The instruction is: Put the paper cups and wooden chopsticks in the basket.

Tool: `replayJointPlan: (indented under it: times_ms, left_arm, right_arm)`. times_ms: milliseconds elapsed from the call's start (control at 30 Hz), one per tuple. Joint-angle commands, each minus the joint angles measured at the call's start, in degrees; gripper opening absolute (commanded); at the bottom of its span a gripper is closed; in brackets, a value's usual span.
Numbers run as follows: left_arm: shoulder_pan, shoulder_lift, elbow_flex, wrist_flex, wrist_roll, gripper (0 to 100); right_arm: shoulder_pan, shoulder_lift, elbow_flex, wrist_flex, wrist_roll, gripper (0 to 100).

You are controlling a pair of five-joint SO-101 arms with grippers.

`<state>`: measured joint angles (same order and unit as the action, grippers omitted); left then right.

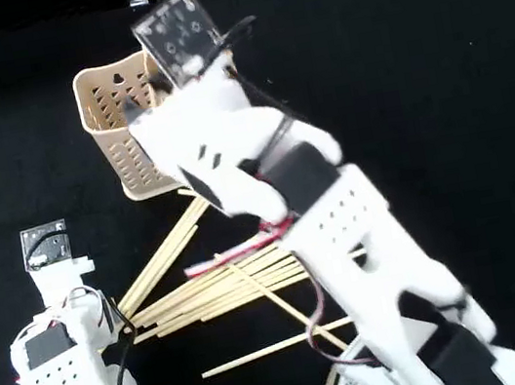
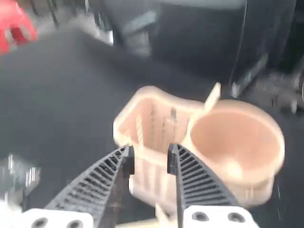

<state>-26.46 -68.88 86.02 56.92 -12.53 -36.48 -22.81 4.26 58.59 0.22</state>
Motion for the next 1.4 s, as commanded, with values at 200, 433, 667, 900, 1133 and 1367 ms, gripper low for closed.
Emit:
replayJointPlan:
  times_ms: [200, 433, 667, 900, 1133, 1367]
  left_arm:
    - [0.6, -0.4, -0.2, -0.8, 0.1, 16]
    - [0.7, -0.4, -0.2, -0.9, 0.1, 16]
    - [0.7, -0.4, -0.2, -0.9, 0.1, 16]
    - [0.7, -0.4, -0.2, -0.9, 0.1, 16]
    - [0.5, -0.4, -0.2, -0.9, 0.1, 16]
    - [0.5, -0.4, -0.2, -0.9, 0.1, 16]
  right_arm:
    - [-0.3, -3.0, 0.4, 27.4, 17.4, 14.2]
    - [4.5, -3.0, 24.0, 17.8, 20.3, 14.2]
    - [1.6, -3.3, 44.8, 8.0, 30.9, 14.2]
    - [-4.7, -3.0, 50.6, 7.3, 32.3, 14.2]
    - [-5.6, -2.9, 60.7, -2.8, 32.2, 14.2]
    - [-5.5, -2.9, 62.8, -4.9, 32.1, 13.7]
